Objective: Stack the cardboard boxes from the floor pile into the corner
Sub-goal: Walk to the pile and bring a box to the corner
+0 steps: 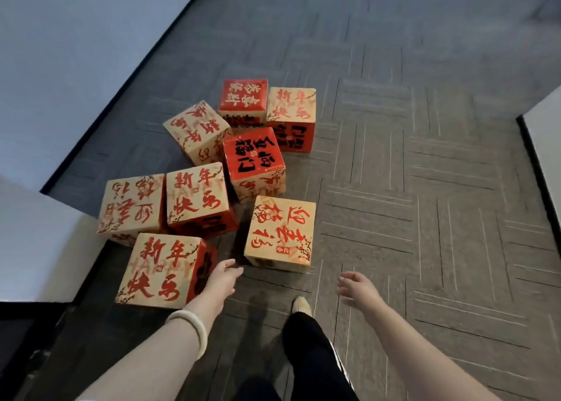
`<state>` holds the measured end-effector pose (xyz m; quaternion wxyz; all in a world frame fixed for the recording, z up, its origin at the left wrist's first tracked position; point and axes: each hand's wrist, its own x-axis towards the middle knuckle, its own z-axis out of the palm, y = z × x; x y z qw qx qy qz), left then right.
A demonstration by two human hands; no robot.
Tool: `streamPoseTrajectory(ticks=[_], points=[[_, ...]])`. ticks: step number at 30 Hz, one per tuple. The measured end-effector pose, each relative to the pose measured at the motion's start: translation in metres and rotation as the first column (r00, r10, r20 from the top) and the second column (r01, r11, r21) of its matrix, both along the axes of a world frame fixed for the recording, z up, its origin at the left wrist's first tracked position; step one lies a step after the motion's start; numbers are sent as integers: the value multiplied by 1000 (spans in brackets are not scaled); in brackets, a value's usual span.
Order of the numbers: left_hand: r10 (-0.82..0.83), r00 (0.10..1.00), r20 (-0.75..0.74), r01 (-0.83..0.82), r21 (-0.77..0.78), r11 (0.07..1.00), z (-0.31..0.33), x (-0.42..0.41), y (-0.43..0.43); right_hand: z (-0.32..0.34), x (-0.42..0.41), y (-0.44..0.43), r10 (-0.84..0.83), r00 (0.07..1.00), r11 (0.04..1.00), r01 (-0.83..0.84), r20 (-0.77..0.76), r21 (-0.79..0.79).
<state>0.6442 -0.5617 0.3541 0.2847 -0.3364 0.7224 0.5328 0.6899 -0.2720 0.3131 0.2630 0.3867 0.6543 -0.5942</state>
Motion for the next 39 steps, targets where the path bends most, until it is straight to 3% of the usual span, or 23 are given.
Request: streamPoseTrajectory(ticks=[8, 17, 24, 27, 30, 34, 39], points=[[-106, 989, 103, 112, -46, 993, -103, -134, 23, -93, -129, 0, 47, 981, 998, -54, 189, 31], [-210, 940, 269, 274, -226, 935, -319, -206, -22, -286, -190, -26, 106, 934, 983, -151, 342, 109], [-165, 900, 403, 222, -99, 970, -426, -214, -32, -379, -198, -55, 44, 947, 985, -94, 319, 143], [-158, 897, 413, 176, -5, 984, -440, -208, -31, -396, -195, -60, 5, 943, 992, -47, 332, 119], [-194, 928, 319, 219, -44, 975, -429, -206, -28, -389, -188, -58, -11, 952, 986, -40, 306, 160], [-235, 945, 228, 260, -83, 962, -388, -222, -19, -349, -193, -46, -34, 971, 983, -9, 235, 182], [-281, 950, 137, 287, -25, 958, -317, -250, 8, -278, -203, -21, -130, 980, 986, 111, 152, 128]])
